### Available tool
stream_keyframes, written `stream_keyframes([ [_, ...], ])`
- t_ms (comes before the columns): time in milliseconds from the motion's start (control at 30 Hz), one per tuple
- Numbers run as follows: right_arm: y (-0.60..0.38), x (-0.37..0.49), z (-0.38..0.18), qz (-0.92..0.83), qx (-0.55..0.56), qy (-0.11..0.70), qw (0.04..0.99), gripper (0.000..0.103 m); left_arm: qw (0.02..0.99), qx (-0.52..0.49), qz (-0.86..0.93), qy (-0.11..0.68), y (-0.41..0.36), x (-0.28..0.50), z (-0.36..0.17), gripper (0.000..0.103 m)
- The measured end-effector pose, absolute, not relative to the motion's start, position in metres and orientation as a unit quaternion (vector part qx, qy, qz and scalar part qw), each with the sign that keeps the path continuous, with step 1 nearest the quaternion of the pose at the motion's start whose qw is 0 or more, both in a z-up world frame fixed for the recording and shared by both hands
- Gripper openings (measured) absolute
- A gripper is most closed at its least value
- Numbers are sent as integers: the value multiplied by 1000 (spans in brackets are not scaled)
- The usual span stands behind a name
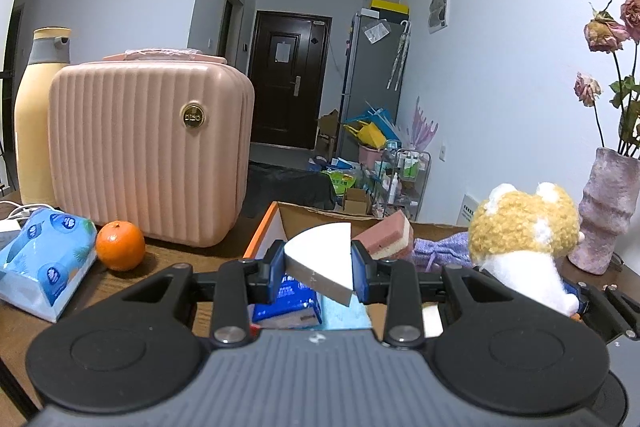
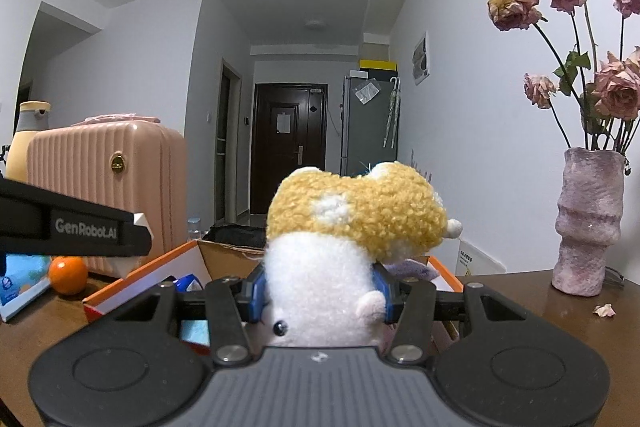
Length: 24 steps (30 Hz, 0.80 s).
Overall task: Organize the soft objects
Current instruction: 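Carry the wedge sponge and plush toy with both grippers over the box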
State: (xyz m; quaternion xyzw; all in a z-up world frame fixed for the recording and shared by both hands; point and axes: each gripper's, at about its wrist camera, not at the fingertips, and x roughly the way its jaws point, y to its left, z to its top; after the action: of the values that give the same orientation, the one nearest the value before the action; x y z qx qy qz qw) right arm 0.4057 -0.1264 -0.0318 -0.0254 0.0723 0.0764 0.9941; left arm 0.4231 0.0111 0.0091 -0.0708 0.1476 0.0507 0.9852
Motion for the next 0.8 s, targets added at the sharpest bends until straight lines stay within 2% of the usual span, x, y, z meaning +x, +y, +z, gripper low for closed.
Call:
stream_keyframes([
  [800,-125,467,-36,75,-32,70,994,49,986,-69,51,140,3,474,7,34],
])
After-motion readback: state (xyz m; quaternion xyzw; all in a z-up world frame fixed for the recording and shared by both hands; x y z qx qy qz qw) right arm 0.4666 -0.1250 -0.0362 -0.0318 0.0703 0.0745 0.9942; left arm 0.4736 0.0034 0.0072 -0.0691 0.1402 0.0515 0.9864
